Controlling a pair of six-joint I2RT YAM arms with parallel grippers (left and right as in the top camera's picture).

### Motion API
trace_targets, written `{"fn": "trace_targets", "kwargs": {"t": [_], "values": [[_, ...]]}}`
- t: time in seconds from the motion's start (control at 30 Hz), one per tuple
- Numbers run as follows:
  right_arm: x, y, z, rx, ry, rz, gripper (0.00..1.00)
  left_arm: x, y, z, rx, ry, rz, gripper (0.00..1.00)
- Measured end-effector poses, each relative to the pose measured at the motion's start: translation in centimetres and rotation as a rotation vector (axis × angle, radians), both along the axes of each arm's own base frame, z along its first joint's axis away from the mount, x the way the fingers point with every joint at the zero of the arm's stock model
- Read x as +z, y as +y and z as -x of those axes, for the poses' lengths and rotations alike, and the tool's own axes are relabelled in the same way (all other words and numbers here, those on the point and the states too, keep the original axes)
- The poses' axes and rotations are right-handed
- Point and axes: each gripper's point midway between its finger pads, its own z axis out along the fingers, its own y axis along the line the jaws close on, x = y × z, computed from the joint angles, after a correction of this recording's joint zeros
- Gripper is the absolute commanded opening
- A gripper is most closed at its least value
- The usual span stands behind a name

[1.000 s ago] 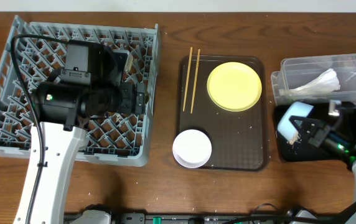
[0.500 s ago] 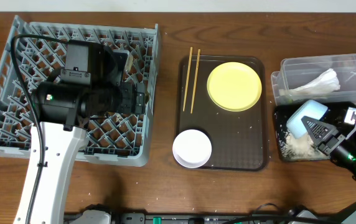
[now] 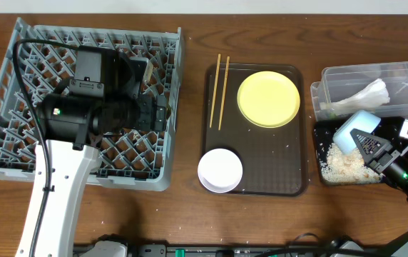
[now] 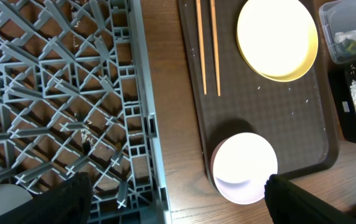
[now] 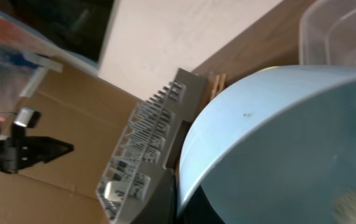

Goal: Sort waste into correct bins and load items into the dishwasher
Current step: 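Return the blue bowl to the dark tray with the right gripper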

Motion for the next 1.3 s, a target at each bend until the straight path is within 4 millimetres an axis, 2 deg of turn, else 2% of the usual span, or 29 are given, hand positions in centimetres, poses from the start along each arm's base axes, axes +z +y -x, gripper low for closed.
{"fn": "trace_targets", "kwargs": {"t": [0.27,0.37,0.5,0.7,0.77,0.93,1.07,1.13,1.2,1.3], "values": [[0.0,-0.9,-0.5,-0.026,0.023,-0.011,0.01,0.0,0.0,0.0,-0.001,0.000,0.000,0.90],[-0.7,-1.3,-0.8,-0.057,0.093,-0.025,0.01,0.0,0.0,0.0,-0.001,-0.001,0.000,0.90],[0.2,-1.3,-0.9,-0.036,0.048,-0.040,0.01,0.0,0.0,0.1,-0.001,0.002,-0.001,0.90],[0.7,-1.2,-1.0,-0.031,0.074,-0.094,0.01,-0.1,0.0,0.1,-0.001,0.004,-0.001,0.90],[0.8,-0.7,-1.1,-0.015,0.088,-0.109,0.02,-0.1,0.0,0.1,-0.001,0.004,-0.001,0.90],[1.6,4.2,-1.5,0.083,0.142,-0.036,0.02,0.0,0.0,0.0,-0.001,-0.003,0.000,0.90],[1.5,9.9,-1.3,0.168,0.237,0.099,0.02,0.2,-0.1,-0.3,-0.001,-0.016,0.002,0.90],[0.4,12.5,-0.9,0.198,0.324,0.189,0.01,0.2,-0.1,-0.4,-0.001,-0.018,0.002,0.90],[-1.5,14.5,-0.1,0.210,0.415,0.319,0.01,0.2,-0.1,-0.4,-0.001,-0.018,0.003,0.90],[-4.3,16.1,0.8,0.215,0.491,0.517,0.01,0.2,-0.1,-0.4,-0.001,-0.019,0.003,0.90]]}}
